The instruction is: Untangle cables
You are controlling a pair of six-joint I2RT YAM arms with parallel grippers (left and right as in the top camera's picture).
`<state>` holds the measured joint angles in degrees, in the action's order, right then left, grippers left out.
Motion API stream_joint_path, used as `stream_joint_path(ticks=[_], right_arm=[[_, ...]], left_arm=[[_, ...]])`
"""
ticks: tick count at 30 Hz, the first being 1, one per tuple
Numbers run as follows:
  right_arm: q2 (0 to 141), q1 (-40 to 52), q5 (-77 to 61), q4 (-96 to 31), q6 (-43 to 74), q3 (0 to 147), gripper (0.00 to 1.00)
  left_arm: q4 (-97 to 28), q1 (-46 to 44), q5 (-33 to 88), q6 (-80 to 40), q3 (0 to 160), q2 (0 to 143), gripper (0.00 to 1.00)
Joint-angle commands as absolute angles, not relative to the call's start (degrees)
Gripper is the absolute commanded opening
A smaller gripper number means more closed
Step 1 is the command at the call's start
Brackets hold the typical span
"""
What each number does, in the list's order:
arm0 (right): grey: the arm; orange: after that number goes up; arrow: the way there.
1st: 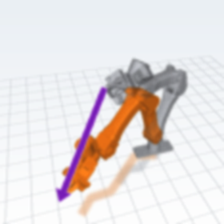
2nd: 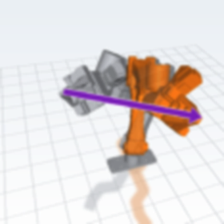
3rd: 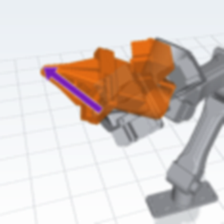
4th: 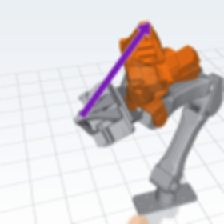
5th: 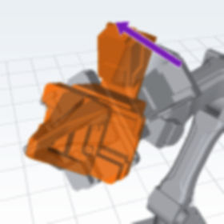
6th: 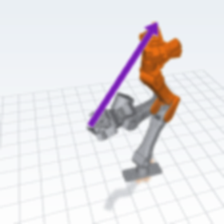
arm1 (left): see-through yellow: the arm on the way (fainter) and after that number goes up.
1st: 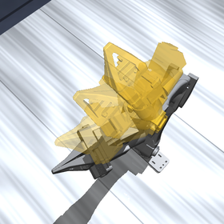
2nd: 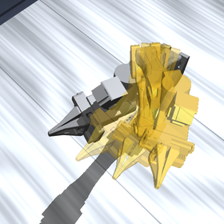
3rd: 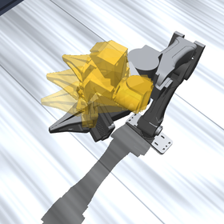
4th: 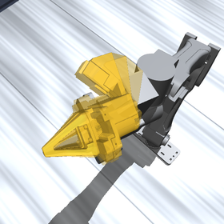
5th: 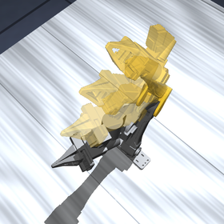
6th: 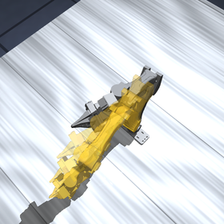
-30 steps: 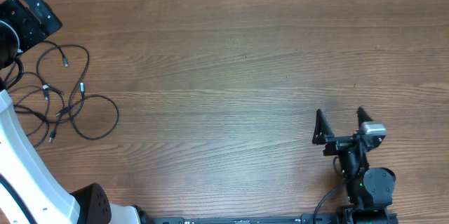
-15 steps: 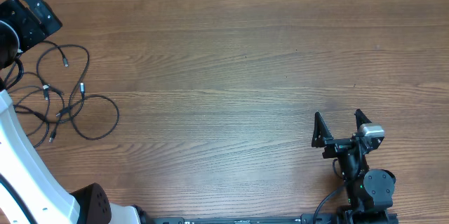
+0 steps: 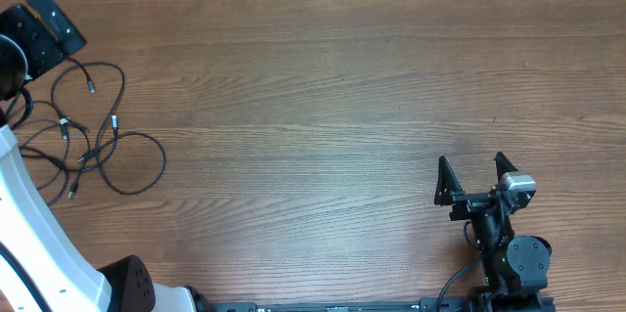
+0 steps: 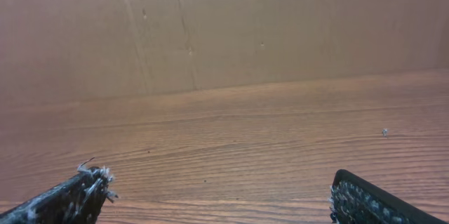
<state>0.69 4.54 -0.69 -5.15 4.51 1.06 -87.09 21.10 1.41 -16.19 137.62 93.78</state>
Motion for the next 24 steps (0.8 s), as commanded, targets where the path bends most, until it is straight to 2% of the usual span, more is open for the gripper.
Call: stream_joint_path(ticks=[1,4,6,9,13,17,21,24], right_arm=[[0.16,4.43,-0.95,-4.82,4.60,0.47,1.00],[0.16,4.43,-0.95,-4.82,4.62,0.47,1.00],[0.16,4.43,-0.95,-4.82,4.60,0.47,1.00],[0.16,4.43,-0.95,-4.82,4.62,0.47,1.00],[0.16,4.43,-0.95,-4.82,4.60,0.47,1.00],[0.16,4.43,-0.95,-4.82,4.60,0.47,1.00],[0.16,4.43,-0.95,-4.82,4.60,0.47,1.00],[0.16,4.43,-0.95,-4.82,4.60,0.47,1.00]], left_arm=[[-86.08,18.81,-2.28,-16.29,136.31,92.92,1.00],[-80.29,15.22,-2.04,-16.25,128.95,89.25,1.00],[-72.07,11.55,-0.47,-14.24,119.85,85.12,1.00],[-50.87,4.89,4.58,-6.74,99.81,75.81,1.00],[-29.08,-0.93,7.14,-3.11,77.67,64.10,0.99],[-13.15,-4.89,7.11,-0.82,57.67,53.52,1.00],[-0.38,-6.04,7.11,2.46,39.94,44.07,1.00],[4.34,-6.04,7.03,3.95,30.48,37.71,0.99]])
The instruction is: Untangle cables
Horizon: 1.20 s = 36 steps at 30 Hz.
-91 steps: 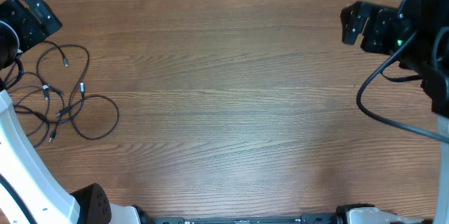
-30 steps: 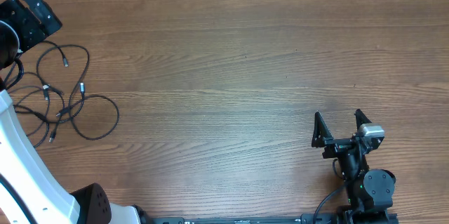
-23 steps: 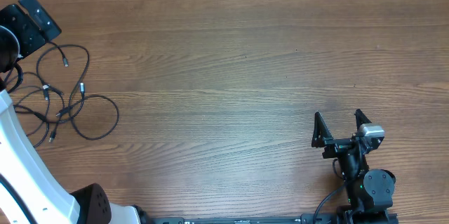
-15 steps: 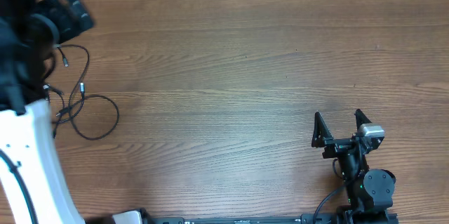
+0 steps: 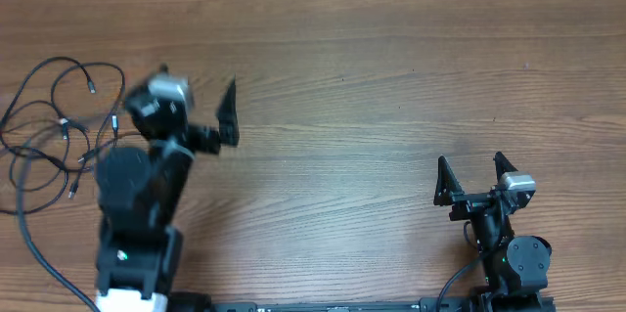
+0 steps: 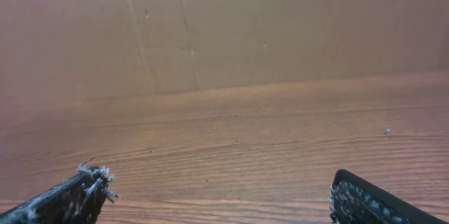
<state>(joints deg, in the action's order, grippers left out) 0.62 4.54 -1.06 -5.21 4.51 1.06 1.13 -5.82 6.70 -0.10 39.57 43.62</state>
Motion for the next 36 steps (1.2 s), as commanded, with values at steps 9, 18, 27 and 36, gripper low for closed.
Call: stream_joint_path(ticks=[9,18,27,36], right_arm=[[0.16,4.43,-0.95,-4.82,4.60,0.47,1.00],[0.16,4.43,-0.95,-4.82,4.62,0.47,1.00],[0.16,4.43,-0.95,-4.82,4.60,0.47,1.00],[0.16,4.43,-0.95,-4.82,4.60,0.47,1.00]], left_arm=[[4.64,-6.02,1.87,6.55,12.82,19.59,0.99],[4.56,-4.84,-1.08,7.97,0.95,4.16,1.00],[-4.40,-3.99,-1.91,8.60,0.30,0.19,1.00],[-4.40,-3.99,-1.91,8.60,0.30,0.25,1.00]])
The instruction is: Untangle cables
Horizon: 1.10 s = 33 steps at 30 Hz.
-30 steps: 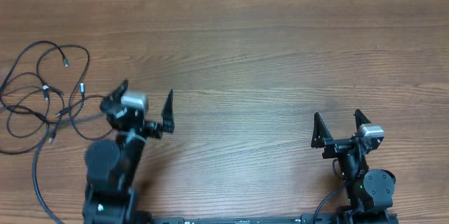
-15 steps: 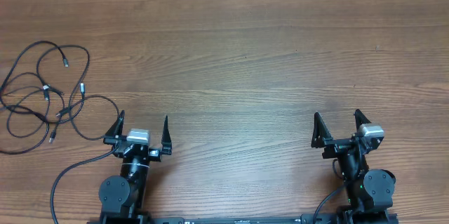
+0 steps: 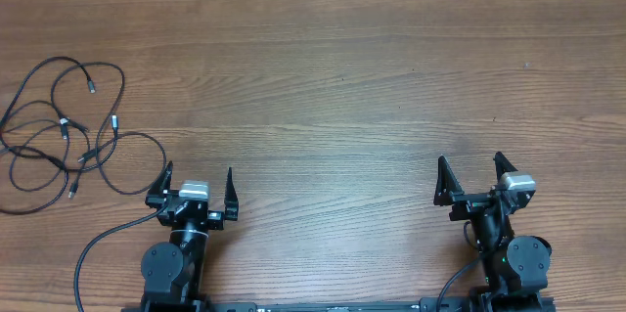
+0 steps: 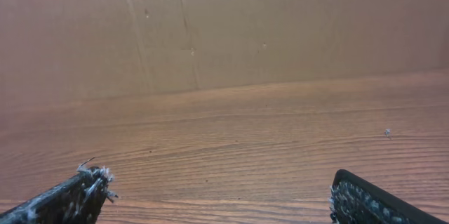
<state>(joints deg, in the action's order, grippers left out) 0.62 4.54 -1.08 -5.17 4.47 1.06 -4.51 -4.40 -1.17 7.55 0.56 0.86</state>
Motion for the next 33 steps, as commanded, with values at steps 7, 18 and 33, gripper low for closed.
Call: stream_joint_path(ticks=[7,18,33], right_arm=[[0.16,4.43,-0.95,-4.82,4.62,0.47,1.00],[0.16,4.43,-0.95,-4.82,4.60,0.47,1.00],[0.16,4.43,-0.95,-4.82,4.60,0.47,1.00]], left_arm=[[-4.40,-3.99,-1.91,8.60,0.30,0.25,0.99],[-4.40,-3.99,-1.91,8.60,0.30,0.25,0.99],[-4.40,-3.99,-1.87,8.60,0.30,0.25,0.99]])
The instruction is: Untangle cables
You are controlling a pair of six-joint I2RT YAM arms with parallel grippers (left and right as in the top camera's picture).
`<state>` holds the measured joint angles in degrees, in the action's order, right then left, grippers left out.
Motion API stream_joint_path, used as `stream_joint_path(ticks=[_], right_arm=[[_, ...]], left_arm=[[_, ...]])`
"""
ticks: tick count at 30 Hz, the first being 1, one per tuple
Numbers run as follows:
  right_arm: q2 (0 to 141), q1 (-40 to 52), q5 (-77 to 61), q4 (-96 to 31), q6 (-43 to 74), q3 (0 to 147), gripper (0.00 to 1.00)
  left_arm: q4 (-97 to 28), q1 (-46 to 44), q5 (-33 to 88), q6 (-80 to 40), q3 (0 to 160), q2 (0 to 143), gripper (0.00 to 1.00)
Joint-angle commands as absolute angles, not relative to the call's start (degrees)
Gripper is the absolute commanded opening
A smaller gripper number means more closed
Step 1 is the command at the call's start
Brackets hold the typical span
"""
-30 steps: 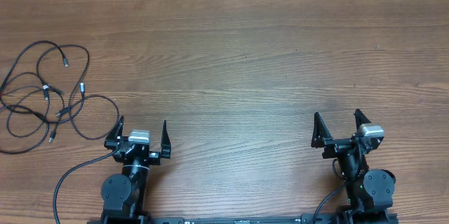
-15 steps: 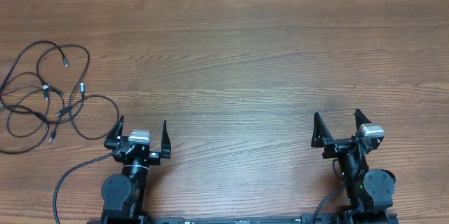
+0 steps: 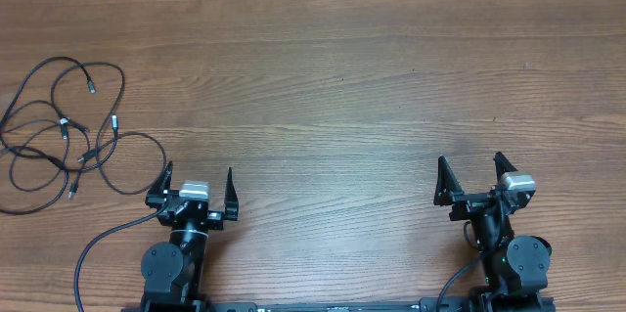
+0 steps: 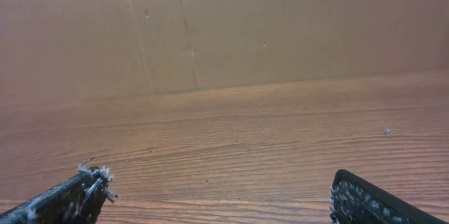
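Observation:
A tangle of thin black cables (image 3: 73,126) lies in loose loops at the table's left edge, with small connectors showing among the strands. My left gripper (image 3: 197,180) rests open near the front edge, just right of the tangle and touching none of it. Far off at the front right, my right gripper (image 3: 469,167) also stands open. In the right wrist view its gripper (image 4: 219,189) has bare wood between the two fingers (image 4: 77,192).
A brown cardboard wall (image 4: 224,27) closes off the table's far side. The left arm's own black lead (image 3: 98,244) curves along the front left of the wooden table (image 3: 342,87).
First the left arm reached to the far left edge beside the tangle. Then it was over the table right of the cables, blurred. After that it sat parked open at the front left, the cables spread slightly wider. The right arm stayed still throughout.

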<state>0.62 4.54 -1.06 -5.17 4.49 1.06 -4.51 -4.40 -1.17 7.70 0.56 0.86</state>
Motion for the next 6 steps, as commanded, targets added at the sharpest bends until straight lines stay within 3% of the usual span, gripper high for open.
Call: stream_joint_path(ticks=[1,6], right_arm=[[0.16,4.43,-0.95,-4.82,4.60,0.47,1.00],[0.16,4.43,-0.95,-4.82,4.60,0.47,1.00]], left_arm=[[-4.40,-3.99,-1.89,8.60,0.30,0.25,1.00],[-4.40,-3.99,-1.89,8.60,0.30,0.25,1.00]])
